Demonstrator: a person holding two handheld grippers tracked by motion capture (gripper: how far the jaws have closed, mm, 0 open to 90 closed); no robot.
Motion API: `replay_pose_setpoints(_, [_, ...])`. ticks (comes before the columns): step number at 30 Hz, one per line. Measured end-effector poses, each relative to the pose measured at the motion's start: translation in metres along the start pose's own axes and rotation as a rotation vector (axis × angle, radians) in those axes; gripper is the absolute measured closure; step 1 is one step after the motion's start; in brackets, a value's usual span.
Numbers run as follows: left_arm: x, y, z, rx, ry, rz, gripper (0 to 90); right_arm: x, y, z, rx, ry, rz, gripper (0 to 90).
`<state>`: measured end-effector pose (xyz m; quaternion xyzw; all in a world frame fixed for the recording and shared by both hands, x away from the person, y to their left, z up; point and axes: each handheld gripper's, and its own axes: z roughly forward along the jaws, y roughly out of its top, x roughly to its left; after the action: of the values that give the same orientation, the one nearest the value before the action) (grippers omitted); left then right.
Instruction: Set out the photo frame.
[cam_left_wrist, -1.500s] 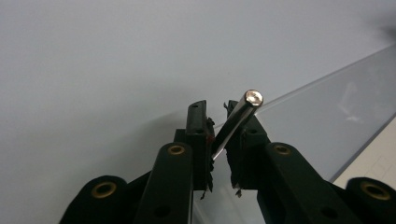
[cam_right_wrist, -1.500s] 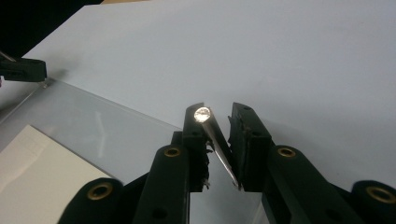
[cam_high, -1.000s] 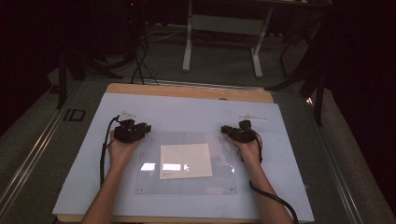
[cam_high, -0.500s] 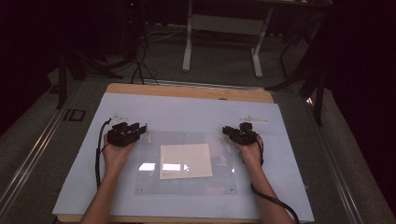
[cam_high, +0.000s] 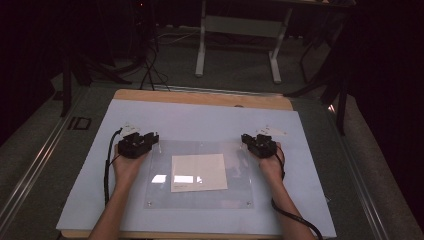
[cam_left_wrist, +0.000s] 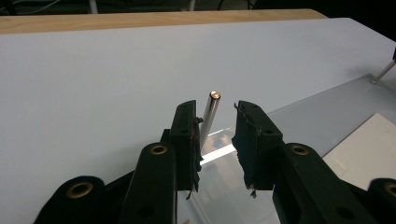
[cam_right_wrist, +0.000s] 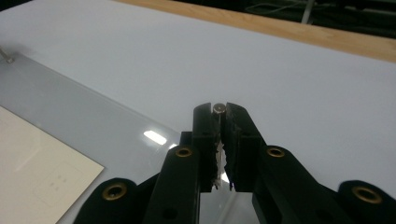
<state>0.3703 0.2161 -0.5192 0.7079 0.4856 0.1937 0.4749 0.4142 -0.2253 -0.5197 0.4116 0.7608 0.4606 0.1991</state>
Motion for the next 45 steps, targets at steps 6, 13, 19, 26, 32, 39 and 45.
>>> replay_pose_setpoints(6, [0.000, -0.001, 0.003, 0.010, 0.016, 0.025, 75.3, -0.002, -0.002, 0.005, -0.002, 0.005, 0.012, 82.8])
replay_pose_setpoints(13, [-0.002, -0.001, 0.010, -0.002, 0.020, 0.030, 78.4, 0.002, -0.002, 0.005, 0.000, -0.020, -0.009, 85.0])
replay_pose_setpoints(19, [-0.001, 0.002, 0.013, -0.010, 0.029, 0.045, 82.8, 0.002, -0.002, 0.004, -0.011, -0.023, -0.002, 85.2])
replay_pose_setpoints(26, [-0.007, 0.002, 0.016, -0.013, 0.047, 0.071, 84.3, 0.003, -0.006, -0.004, -0.017, -0.029, -0.011, 85.4])
replay_pose_setpoints(32, [-0.002, -0.001, 0.016, -0.036, 0.009, 0.032, 83.4, 0.001, -0.008, -0.004, -0.011, -0.020, 0.000, 85.2])
replay_pose_setpoints(39, [0.000, -0.007, 0.016, -0.076, -0.019, 0.000, 81.9, 0.000, -0.008, -0.005, -0.014, -0.012, -0.006, 84.8])
replay_pose_setpoints(45, [-0.002, -0.006, 0.016, -0.072, -0.001, 0.021, 82.2, 0.000, -0.009, -0.008, -0.050, 0.001, -0.003, 82.8])
